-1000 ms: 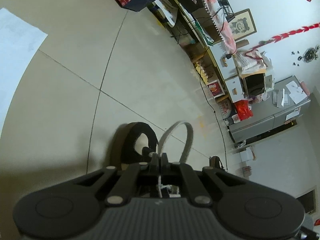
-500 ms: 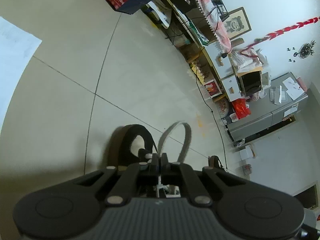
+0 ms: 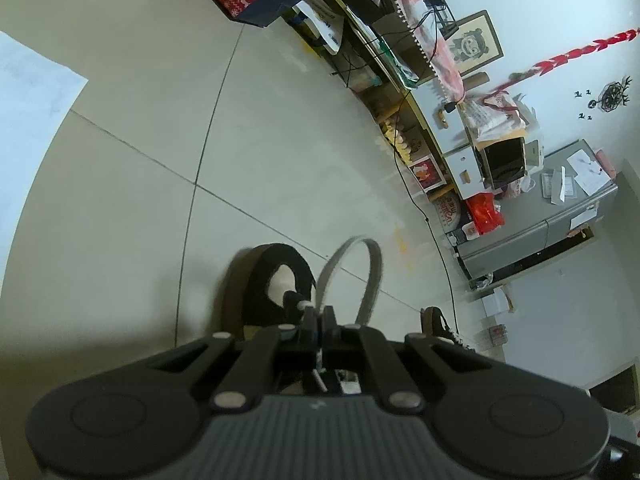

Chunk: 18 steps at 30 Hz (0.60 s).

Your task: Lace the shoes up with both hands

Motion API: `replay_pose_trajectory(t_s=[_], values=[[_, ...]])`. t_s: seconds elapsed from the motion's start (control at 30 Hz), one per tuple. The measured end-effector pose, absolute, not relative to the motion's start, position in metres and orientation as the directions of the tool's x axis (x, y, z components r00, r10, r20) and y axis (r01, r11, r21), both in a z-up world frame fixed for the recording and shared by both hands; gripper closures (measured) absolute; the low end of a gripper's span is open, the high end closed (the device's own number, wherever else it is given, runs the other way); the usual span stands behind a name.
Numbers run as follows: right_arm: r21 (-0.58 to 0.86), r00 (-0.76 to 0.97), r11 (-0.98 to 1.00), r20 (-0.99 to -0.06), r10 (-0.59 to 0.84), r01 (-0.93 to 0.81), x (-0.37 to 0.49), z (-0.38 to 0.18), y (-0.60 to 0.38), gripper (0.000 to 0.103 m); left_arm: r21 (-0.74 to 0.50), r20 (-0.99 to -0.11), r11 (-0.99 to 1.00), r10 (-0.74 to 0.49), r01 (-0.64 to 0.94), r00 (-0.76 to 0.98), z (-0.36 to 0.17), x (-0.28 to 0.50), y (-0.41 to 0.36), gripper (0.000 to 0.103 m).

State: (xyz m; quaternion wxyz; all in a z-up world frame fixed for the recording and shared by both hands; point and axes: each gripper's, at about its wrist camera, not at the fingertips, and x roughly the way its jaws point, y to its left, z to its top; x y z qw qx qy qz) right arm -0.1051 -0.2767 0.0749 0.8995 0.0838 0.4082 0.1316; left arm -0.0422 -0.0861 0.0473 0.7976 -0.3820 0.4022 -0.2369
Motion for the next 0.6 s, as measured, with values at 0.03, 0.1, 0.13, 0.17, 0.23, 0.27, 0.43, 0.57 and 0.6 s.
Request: replay_pose_trajectory(t_s=[0.03,0.1,0.13,0.17,0.23,0.27,0.43,0.57,0.6], values=[[0.258,0.633,0.952,-0.712,0.304,-0.168,-0.1053,0.0751,-0.2765,0.097,-0.802,-0.458,0.593,-0.687,0.071,0.564,0.0474,-0.0427,-0.086,0.101],[0.257,0.633,0.952,-0.712,0.303,-0.166,-0.1058,0.0754,-0.2763,0.097,-0.807,-0.453,0.586,-0.692,0.071,0.562,0.0478,-0.0438,-0.0858,0.101],[0.257,0.633,0.952,-0.712,0.303,-0.165,-0.1058,0.0755,-0.2762,0.097,-0.812,-0.448,0.579,-0.698,0.071,0.559,0.0477,-0.0444,-0.0861,0.101],[0.257,0.633,0.952,-0.713,0.302,-0.165,-0.1056,0.0755,-0.2762,0.097,-0.817,-0.444,0.572,-0.703,0.071,0.555,0.0476,-0.0449,-0.0865,0.101],[0.258,0.633,0.952,-0.713,0.302,-0.164,-0.1052,0.0756,-0.2763,0.097,-0.829,-0.435,0.556,-0.713,0.065,0.55,0.0467,-0.0454,-0.0865,0.101],[0.258,0.633,0.952,-0.713,0.302,-0.164,-0.1051,0.0757,-0.2766,0.097,-0.833,-0.431,0.549,-0.717,0.063,0.548,0.0462,-0.0456,-0.0862,0.101],[0.262,0.635,0.952,-0.711,0.302,-0.159,-0.1047,0.0757,-0.2783,0.097,-0.842,-0.431,0.537,-0.72,0.045,0.544,0.0417,-0.0476,-0.0854,0.101],[0.257,0.636,0.953,-0.711,0.299,-0.161,-0.1045,0.0767,-0.2782,0.097,-0.855,-0.417,0.518,-0.719,0.029,0.556,0.0395,-0.048,-0.0863,0.101],[0.256,0.636,0.953,-0.711,0.299,-0.162,-0.1045,0.0767,-0.2783,0.097,-0.86,-0.411,0.51,-0.72,0.025,0.559,0.0393,-0.0477,-0.0863,0.101]])
